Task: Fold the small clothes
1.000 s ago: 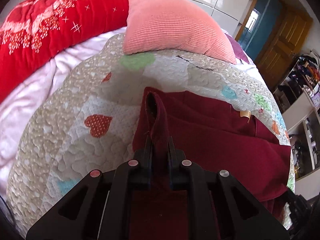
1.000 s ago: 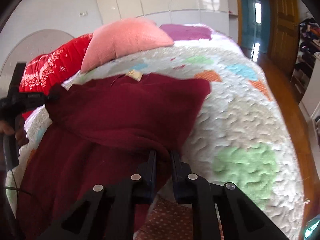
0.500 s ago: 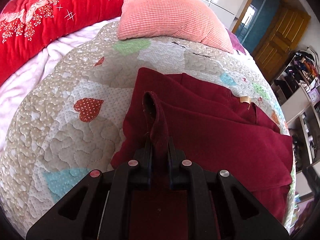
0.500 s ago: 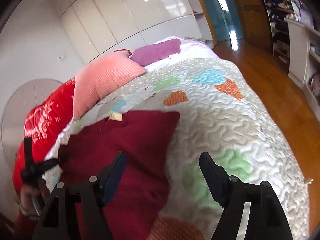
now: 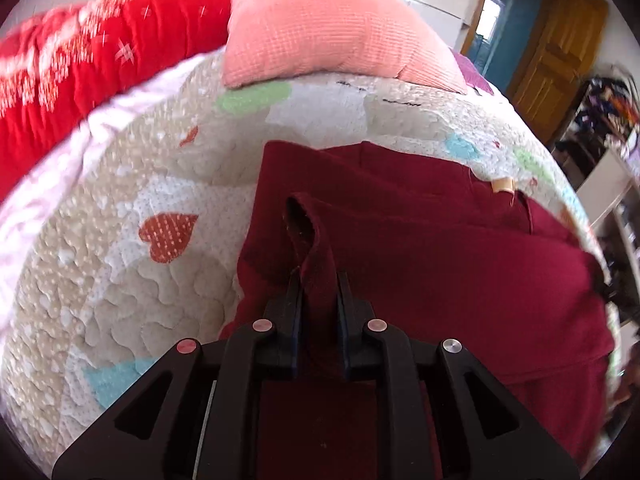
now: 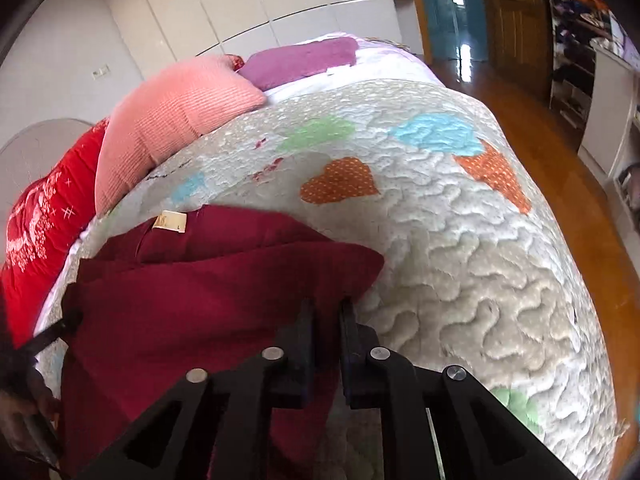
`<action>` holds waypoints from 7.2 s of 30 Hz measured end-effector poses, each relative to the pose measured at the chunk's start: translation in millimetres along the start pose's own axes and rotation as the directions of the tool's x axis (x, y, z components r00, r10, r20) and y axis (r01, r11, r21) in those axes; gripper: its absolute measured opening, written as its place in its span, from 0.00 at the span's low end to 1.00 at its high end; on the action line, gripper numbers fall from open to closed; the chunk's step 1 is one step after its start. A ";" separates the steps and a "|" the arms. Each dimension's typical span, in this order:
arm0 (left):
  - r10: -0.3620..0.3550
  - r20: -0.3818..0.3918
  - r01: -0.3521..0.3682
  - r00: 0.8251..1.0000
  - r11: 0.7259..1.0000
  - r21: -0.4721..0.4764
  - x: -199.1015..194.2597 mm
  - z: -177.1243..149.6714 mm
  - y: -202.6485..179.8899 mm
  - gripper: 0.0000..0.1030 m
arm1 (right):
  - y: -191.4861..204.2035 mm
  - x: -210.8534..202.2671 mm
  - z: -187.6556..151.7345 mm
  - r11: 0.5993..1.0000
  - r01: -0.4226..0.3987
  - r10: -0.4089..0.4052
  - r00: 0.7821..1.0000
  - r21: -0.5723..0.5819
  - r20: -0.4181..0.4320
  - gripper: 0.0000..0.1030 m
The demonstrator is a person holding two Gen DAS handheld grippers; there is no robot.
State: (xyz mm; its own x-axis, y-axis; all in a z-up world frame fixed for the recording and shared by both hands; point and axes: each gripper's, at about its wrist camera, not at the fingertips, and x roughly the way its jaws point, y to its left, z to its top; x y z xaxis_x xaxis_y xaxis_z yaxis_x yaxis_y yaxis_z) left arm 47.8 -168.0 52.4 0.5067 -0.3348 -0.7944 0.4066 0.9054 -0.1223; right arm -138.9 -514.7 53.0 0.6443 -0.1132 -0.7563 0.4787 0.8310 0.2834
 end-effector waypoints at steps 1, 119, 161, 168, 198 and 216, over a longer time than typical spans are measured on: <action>0.013 0.010 -0.013 1.000 1.000 0.023 -3.6 -1.7 -2.8 0.13 | -1.0 -11.2 -0.5 1.000 0.001 -0.001 1.000 0.009 0.015 0.15; -0.343 -0.113 0.337 0.933 0.939 -0.071 -207.4 -194.0 48.2 0.10 | 49.2 -176.3 -229.5 0.648 -0.761 0.757 0.641 0.022 -0.126 0.11; -0.217 -0.008 0.217 0.976 0.976 -0.019 -11.9 74.3 -0.5 0.62 | 19.2 9.4 36.9 0.975 -0.223 0.223 0.974 -0.018 0.029 0.47; -0.285 -0.072 0.285 0.956 0.959 -0.009 20.8 89.1 -12.4 0.62 | 22.5 13.3 36.8 0.970 -0.238 0.240 0.970 -0.047 0.041 0.47; -0.126 -0.020 0.126 0.992 0.992 0.008 -5.7 73.5 13.2 0.06 | 35.2 -38.3 21.8 0.977 -0.192 0.195 0.980 -0.090 0.023 0.28; -0.123 0.013 0.124 0.992 0.986 -0.112 -64.1 -37.7 49.1 0.31 | 72.9 -33.1 -57.0 0.971 -0.082 0.057 0.992 -0.225 -0.117 0.40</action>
State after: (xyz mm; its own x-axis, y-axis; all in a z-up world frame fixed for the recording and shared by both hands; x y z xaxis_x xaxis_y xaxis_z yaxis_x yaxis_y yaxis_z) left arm 6.6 -92.3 74.8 0.4631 -0.4471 -0.7653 0.3783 0.8806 -0.2855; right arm -159.3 -419.4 65.1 0.5962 -0.0013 -0.8029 0.2779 0.9385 0.2048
